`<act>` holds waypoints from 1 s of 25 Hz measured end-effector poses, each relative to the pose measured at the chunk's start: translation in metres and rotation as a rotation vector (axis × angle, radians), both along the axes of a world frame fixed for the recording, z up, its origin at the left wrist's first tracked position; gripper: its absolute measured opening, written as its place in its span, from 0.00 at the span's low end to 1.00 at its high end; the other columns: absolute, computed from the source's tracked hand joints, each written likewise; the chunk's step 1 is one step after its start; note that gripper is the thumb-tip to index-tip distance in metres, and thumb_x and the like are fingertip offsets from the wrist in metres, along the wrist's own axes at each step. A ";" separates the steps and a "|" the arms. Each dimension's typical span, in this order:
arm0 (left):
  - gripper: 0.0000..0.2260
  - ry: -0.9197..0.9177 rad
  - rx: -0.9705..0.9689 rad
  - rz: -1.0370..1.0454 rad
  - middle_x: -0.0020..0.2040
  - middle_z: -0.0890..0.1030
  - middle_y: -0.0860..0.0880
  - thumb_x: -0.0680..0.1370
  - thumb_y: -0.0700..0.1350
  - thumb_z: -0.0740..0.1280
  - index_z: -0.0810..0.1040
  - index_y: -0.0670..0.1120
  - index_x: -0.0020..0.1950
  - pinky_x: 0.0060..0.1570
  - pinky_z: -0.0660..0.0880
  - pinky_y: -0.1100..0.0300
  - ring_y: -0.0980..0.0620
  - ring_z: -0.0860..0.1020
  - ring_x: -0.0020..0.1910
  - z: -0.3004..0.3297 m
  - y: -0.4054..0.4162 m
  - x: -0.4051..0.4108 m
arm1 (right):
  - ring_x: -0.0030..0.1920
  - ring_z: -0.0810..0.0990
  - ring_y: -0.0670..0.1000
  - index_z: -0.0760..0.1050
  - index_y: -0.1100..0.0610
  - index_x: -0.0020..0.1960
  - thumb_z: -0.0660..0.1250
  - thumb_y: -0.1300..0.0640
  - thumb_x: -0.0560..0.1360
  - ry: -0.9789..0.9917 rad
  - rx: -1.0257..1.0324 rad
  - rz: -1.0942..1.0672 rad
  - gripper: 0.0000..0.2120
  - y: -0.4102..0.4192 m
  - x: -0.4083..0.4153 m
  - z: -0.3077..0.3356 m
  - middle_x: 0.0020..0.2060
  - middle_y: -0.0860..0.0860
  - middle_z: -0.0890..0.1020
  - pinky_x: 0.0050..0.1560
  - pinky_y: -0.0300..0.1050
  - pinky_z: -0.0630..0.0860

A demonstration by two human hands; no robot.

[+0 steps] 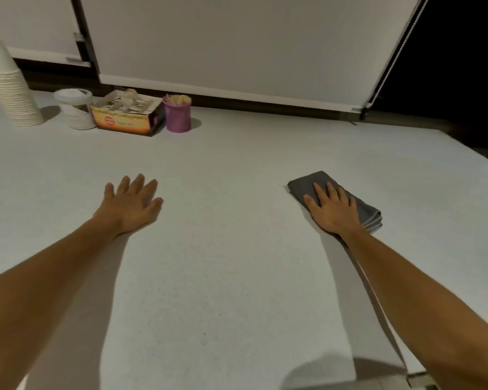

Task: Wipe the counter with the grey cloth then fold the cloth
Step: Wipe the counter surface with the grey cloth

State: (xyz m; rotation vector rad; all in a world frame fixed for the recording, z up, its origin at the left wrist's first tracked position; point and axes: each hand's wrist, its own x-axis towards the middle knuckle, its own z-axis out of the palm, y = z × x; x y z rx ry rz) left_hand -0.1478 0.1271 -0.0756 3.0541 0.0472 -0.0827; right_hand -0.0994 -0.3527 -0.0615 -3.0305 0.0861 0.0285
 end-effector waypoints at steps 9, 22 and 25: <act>0.29 -0.033 -0.021 0.051 0.81 0.49 0.46 0.80 0.63 0.45 0.51 0.53 0.80 0.75 0.46 0.40 0.41 0.48 0.79 -0.006 -0.025 -0.024 | 0.82 0.39 0.55 0.39 0.40 0.83 0.28 0.28 0.77 0.003 -0.019 0.281 0.37 -0.010 -0.205 -0.001 0.83 0.50 0.43 0.79 0.61 0.37; 0.33 -0.047 0.001 0.111 0.81 0.47 0.45 0.78 0.66 0.39 0.48 0.52 0.80 0.75 0.44 0.38 0.40 0.46 0.79 -0.002 -0.044 -0.030 | 0.81 0.34 0.55 0.38 0.35 0.81 0.35 0.29 0.81 0.038 -0.027 0.651 0.31 0.041 -0.179 0.001 0.82 0.43 0.40 0.77 0.63 0.34; 0.36 -0.055 0.006 0.119 0.81 0.46 0.45 0.74 0.67 0.35 0.46 0.53 0.80 0.74 0.43 0.38 0.40 0.45 0.79 -0.003 -0.045 -0.029 | 0.82 0.40 0.58 0.43 0.38 0.83 0.34 0.29 0.80 0.012 -0.002 0.580 0.33 0.084 -0.104 0.000 0.83 0.46 0.45 0.78 0.66 0.39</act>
